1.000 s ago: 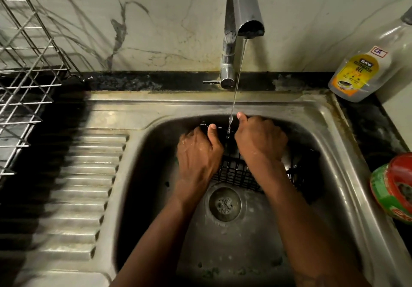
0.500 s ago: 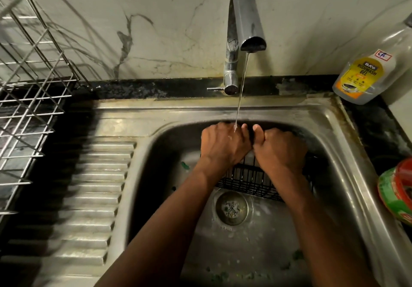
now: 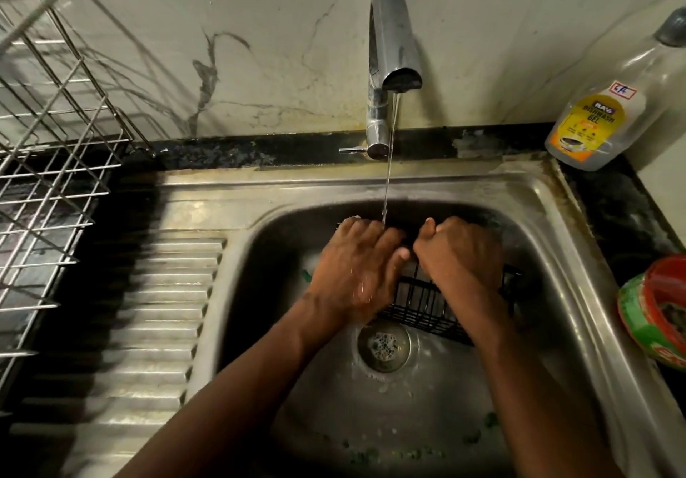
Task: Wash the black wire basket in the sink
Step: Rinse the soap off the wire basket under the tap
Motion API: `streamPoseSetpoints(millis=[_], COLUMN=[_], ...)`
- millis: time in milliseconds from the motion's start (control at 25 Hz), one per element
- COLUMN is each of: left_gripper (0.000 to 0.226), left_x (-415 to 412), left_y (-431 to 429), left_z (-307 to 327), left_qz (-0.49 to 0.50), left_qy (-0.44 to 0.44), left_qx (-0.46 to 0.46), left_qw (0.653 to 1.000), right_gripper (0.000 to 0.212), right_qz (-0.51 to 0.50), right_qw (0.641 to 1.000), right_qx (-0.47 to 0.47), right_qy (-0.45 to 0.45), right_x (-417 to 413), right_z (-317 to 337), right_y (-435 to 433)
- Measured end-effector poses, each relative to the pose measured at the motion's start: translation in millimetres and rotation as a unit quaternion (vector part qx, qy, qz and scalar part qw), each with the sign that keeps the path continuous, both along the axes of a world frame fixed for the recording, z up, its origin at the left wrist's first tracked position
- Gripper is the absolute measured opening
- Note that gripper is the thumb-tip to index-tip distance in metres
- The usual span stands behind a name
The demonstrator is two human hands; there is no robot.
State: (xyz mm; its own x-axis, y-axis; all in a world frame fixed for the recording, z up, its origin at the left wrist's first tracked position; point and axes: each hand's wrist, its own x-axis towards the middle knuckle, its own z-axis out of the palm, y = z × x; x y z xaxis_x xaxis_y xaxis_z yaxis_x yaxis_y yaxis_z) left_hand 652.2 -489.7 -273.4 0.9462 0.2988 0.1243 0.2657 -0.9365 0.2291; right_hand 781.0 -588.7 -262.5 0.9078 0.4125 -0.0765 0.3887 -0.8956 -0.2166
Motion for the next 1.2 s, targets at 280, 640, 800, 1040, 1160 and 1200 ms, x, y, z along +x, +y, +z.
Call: streamPoseSetpoints(millis=[280, 640, 800, 1040, 1160, 1200], left_gripper=[0.051, 0.044, 0.03, 0.046, 0.042, 0.043], left_x=[60.4, 10.6, 26.7, 18.6, 29.8, 36.9], left_y=[10.4, 10.7, 41.6, -41.8, -3.4, 13.0], left_z=[4.2, -0.3, 7.8, 3.9, 9.5, 13.2], left_qz=[0.054, -0.086, 0.058, 0.091, -0.036, -0.061], left_qy=[0.013, 0.009, 0.017, 0.013, 0.019, 0.045], left_qx=[-0.062, -0.085, -0.3, -0.041, -0.052, -0.064], left_qw=[0.996, 0.993, 0.952, 0.995, 0.998, 0.995], right_gripper=[0.066, 0.061, 0.06, 0.062, 0.063, 0.063], right_qz=[-0.035, -0.022, -0.005, -0.01, 0.002, 0.003], right_qw=[0.999, 0.999, 1.0, 1.0, 0.999, 0.999], right_qx=[0.009, 0.027, 0.015, 0.027, 0.035, 0.029], right_qy=[0.0, 0.011, -0.007, 0.004, -0.014, -0.019], right_x=[-4.3, -4.9, -4.5, 2.1, 0.2, -1.2], right_z=[6.6, -0.5, 0.5, -3.0, -6.6, -8.0], right_y=[-30.1, -23.0, -20.9, -15.8, -16.3, -16.5])
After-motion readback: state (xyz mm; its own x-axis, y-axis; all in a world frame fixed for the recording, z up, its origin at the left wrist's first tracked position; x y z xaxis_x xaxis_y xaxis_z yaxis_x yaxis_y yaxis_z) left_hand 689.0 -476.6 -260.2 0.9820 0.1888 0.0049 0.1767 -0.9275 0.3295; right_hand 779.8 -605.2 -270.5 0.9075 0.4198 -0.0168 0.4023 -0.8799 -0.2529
